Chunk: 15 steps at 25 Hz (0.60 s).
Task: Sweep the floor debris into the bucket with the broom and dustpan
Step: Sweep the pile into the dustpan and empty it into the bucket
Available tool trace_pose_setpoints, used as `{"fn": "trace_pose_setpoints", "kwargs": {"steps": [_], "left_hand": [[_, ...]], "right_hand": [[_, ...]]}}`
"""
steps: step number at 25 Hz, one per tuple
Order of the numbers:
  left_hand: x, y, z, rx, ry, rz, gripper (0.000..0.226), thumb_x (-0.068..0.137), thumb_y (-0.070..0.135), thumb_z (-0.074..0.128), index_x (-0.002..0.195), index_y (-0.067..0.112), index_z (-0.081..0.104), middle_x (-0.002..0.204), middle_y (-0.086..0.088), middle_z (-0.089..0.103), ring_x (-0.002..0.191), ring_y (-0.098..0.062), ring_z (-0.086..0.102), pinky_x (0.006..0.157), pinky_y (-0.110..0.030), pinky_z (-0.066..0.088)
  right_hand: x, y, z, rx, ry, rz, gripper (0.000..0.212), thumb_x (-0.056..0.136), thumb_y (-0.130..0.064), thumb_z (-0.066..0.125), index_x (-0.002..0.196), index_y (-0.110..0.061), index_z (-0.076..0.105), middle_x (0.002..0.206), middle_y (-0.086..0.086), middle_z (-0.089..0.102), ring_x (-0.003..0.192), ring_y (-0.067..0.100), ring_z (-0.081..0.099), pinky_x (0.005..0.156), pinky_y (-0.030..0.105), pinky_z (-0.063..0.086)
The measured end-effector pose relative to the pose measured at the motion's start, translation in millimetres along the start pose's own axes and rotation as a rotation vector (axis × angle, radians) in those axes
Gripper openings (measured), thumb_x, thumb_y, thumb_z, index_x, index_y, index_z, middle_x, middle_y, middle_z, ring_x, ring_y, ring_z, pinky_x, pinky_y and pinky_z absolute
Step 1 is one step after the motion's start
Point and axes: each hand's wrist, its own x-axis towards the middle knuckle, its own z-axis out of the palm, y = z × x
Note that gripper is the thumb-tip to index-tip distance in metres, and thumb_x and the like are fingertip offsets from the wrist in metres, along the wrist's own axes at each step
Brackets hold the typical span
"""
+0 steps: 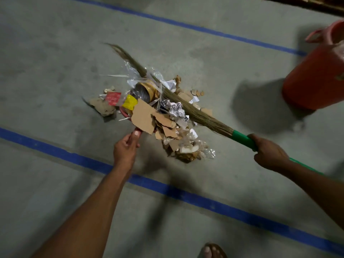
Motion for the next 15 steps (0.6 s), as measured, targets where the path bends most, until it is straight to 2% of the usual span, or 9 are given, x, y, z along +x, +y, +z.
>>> {"fn": "trace_pose_setpoints", "kwargs": {"steps": [3,5,10,15], "left_hand": [[-36,52,-23,-0.011,-0.017,-0.001,0.024,0.102,0.042,0.059,0.085,0.029,0.070,0.071,0.002,0.061,0.063,-0.014,0.049,0.061,-0.031,0.039],[-61,87,-36,-0.019,-0.024,-0.013,0.024,0.102,0.043,0.059,0.084,0.030,0.069,0.071,0.002,0.060,0.060,-0.012,0.046,0.059,-0.030,0.038],[-116,170,-62,-0.046,-0.031,-0.027,0.032,0.101,0.044,0.059,0.081,0.021,0.069,0.068,0.002,0.058,0.057,-0.012,0.043,0.055,-0.028,0.035],[-146,244,-59,-0.035,-0.032,-0.004,0.033,0.101,0.047,0.059,0.084,0.020,0.070,0.071,0.001,0.061,0.058,-0.013,0.044,0.054,-0.028,0.037]], "right_hand": [[-48,-6,-46,0.025,-0.040,0.030,0.070,0.079,0.000,0.059,0.140,-0.031,0.042,0.102,0.006,0.066,0.081,0.025,0.060,0.062,0.031,0.046],[-78,-6,-80,0.027,-0.046,0.045,0.071,0.081,-0.001,0.060,0.142,-0.032,0.040,0.103,0.005,0.065,0.080,0.023,0.060,0.061,0.030,0.045],[-146,-6,-156,0.054,-0.053,0.078,0.069,0.083,-0.002,0.059,0.142,-0.033,0.039,0.098,0.001,0.062,0.075,0.016,0.058,0.055,0.028,0.043],[-168,14,-208,0.116,-0.022,0.085,0.070,0.085,-0.003,0.061,0.146,-0.031,0.038,0.100,0.000,0.061,0.077,0.012,0.057,0.057,0.028,0.046]]}}
